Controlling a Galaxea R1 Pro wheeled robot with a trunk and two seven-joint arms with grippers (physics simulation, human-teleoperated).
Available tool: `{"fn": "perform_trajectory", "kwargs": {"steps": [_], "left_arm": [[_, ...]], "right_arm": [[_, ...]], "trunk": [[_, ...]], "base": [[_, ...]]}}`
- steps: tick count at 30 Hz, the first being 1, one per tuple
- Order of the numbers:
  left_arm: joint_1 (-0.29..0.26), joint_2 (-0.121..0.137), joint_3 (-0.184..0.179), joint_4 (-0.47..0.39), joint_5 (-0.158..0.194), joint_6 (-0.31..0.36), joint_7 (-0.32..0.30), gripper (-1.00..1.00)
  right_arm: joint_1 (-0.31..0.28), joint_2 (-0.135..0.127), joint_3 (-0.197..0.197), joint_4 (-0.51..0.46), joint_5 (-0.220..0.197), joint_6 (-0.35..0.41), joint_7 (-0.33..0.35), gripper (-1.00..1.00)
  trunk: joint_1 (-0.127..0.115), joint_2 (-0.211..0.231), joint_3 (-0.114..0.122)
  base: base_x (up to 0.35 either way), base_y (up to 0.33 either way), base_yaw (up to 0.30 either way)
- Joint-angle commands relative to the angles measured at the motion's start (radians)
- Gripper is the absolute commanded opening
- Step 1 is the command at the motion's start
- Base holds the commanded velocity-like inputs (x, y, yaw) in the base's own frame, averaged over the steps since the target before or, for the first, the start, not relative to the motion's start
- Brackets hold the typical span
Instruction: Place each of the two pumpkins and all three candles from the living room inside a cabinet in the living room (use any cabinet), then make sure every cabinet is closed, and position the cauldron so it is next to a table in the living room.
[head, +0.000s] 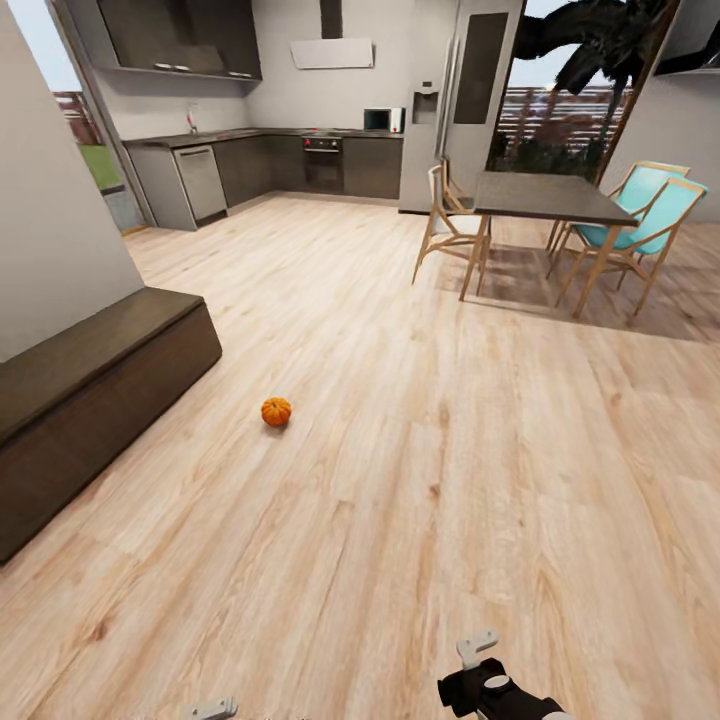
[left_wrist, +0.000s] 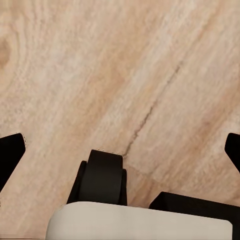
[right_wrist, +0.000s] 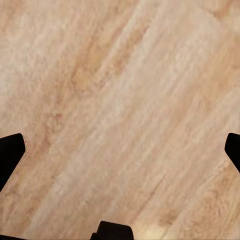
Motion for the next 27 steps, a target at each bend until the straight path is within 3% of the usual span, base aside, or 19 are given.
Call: {"fn": "perform_trajectory", "kwargs": {"steps": [1,8,12,27], "left_arm": [[0.000,0.000,0.000,0.000,0.000,0.000,0.000,1.00],[0.000,0.000,0.000,0.001,0.000,0.000,0.001,1.00],[0.000,0.000,-0.001,0.001,-0.004,0.000,0.001,1.00],[0.000,0.000,-0.001,0.001,-0.008,0.000,0.001,1.00]], "right_arm": [[0.000,0.000,0.000,0.000,0.000,0.000,0.000,1.00],[0.001,0.001,0.000,0.000,-0.001,0.000,0.002,1.00],[0.005,0.000,0.000,0.000,-0.002,-0.003,0.010,1.00],[0.006,0.001,0.000,-0.001,-0.002,-0.004,0.003,1.00]], "trunk": [[0.000,0.000,0.000],[0.000,0.000,0.000],[0.000,0.000,0.000],[0.000,0.000,0.000]], "base": [[0.000,0.000,0.290],[0.000,0.000,0.290],[0.078,-0.064,0.090],[0.295,-0.087,0.257]]}}
